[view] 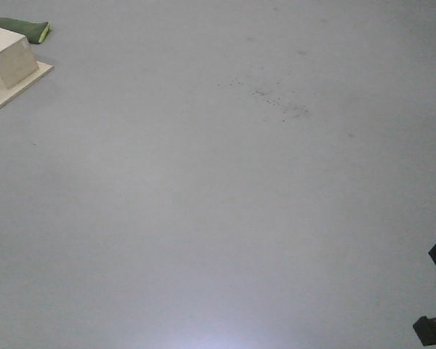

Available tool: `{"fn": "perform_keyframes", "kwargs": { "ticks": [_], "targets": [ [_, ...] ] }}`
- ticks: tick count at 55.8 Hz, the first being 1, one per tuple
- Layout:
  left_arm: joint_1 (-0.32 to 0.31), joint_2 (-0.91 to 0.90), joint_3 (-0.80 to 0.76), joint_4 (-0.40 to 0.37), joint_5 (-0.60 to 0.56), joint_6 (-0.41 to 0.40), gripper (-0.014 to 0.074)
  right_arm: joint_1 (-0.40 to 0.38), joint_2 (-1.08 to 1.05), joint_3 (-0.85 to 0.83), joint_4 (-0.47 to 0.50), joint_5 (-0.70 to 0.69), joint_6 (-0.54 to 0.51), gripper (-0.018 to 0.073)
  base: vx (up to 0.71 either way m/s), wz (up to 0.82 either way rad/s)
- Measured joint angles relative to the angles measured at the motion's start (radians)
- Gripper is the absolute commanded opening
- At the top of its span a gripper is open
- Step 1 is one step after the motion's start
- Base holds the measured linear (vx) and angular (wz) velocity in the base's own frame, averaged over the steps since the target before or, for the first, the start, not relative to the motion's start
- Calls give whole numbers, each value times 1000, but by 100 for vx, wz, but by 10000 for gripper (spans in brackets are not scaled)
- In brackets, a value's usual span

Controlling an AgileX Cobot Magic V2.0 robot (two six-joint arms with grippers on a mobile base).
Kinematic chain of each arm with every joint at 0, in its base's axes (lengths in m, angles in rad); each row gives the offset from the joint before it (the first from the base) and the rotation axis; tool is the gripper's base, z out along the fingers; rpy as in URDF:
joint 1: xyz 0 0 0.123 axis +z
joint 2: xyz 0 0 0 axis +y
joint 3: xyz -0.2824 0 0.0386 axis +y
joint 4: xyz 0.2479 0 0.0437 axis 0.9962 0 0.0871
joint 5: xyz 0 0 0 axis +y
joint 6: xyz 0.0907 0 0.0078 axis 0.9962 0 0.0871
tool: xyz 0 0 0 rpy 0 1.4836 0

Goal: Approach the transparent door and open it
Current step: 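Drive the base toward the white-framed glass sliding door, then drive closer and align the base facing the glass door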

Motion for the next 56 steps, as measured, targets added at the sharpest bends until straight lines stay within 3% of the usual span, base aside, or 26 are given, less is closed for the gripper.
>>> {"fn": "perform_keyframes", "kwargs": {
  "ticks": [33,56],
  "targets": [
    [0,0,0,0,0,0,0,0,0,0,0,0,0,-6,48,26],
    [0,0,0,0,0,0,0,0,0,0,0,0,0,-6,50,50]
  ]
}}
